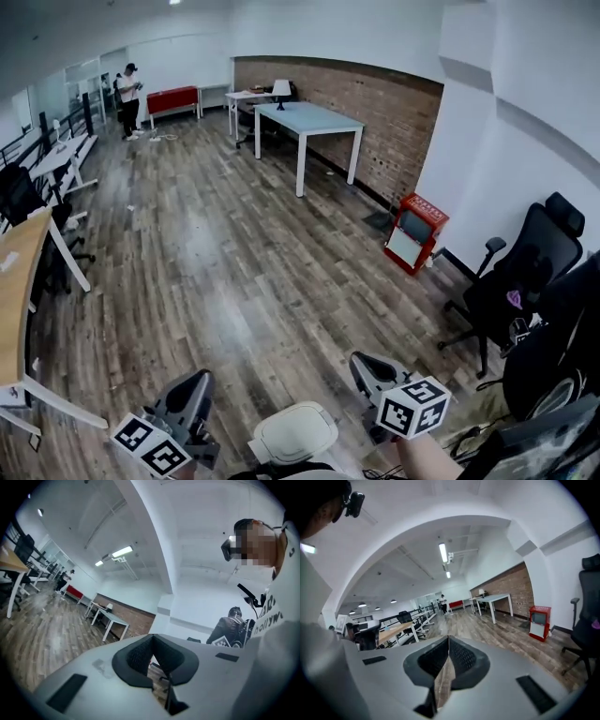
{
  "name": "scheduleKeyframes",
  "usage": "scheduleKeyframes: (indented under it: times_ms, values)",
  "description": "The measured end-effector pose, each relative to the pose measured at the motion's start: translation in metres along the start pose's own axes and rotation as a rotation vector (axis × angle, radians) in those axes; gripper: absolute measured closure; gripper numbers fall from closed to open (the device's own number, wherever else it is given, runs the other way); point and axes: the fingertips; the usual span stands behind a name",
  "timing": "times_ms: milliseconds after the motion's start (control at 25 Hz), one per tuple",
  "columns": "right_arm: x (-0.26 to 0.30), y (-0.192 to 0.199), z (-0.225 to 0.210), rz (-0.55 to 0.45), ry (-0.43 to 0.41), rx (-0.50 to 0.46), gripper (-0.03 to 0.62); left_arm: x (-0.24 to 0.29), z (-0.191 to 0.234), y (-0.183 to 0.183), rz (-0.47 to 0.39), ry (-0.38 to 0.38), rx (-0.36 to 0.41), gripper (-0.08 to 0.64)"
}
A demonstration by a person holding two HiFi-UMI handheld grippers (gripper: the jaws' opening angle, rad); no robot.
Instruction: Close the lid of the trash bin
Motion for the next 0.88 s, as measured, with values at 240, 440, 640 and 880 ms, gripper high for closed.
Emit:
scheduleKeyframes:
  times_ms: [240,440,640,880]
  values:
    - [-0.040,-0.013,0.040,-0.015,-0.072,-0.155,0.581,-0.021,-0.015,0.028,0.214,0.140,0.114,0.555]
    - [-0.054,0.027,0.029,0.038,-0.021,-0.172,0.581,-0.049,0.010,0.051,0.270,0.030,0.120,0.555]
    - [-0.056,0.045,0.010,0.050,0.021,-0.096,0.581,-0.056,0.015,0.057,0.291,0.008,0.159,0.555]
    - [-0.044,0.045,0.007,0.059,0.019,-0.059,0.583,-0.059,0.019,0.062,0.310,0.002,0.154,0.555]
Point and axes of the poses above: the fingertips, and each gripper's own axes: x forward along the fingers, z to its left, y out of its underside, and after that the axes turned 3 degrees about z, right-handed
